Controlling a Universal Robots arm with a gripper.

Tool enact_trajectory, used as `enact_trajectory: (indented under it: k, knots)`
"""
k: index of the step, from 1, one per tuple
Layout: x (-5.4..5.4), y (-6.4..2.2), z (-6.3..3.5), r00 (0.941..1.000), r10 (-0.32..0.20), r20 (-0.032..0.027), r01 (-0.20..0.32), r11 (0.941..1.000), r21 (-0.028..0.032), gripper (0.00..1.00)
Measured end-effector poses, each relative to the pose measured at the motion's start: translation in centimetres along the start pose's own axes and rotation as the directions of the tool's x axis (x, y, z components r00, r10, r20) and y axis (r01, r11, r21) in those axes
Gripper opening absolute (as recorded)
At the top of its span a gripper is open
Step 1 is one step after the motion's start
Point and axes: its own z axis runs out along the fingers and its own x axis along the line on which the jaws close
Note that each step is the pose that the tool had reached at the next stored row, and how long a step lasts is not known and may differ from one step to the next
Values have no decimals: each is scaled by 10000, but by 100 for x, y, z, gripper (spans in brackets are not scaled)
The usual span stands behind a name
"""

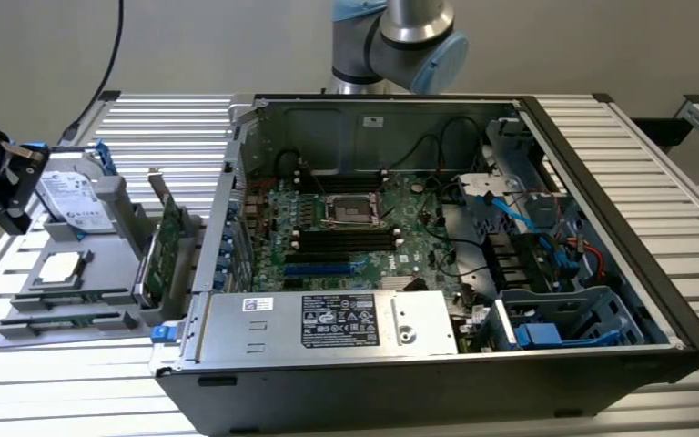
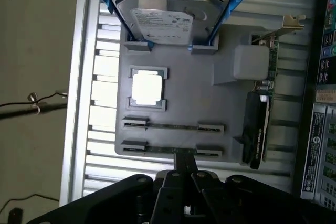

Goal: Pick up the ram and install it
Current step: 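Pick up the ram and move it above insertion slot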

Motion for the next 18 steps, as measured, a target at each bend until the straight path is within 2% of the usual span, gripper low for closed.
enact_trajectory:
  k: [5,9,13,16,18]
  knots:
    - [2,0,3,9958,-914,-35,914,9958,12,11]
    - [3,0,4,9865,-1637,-66,1637,9865,21,11]
    - [3,0,7,9721,-2342,-95,2342,9722,26,11]
    - [3,0,10,9577,-2877,-119,2877,9577,22,11]
    - [4,1,11,9465,-3224,-123,3224,9466,-6,11]
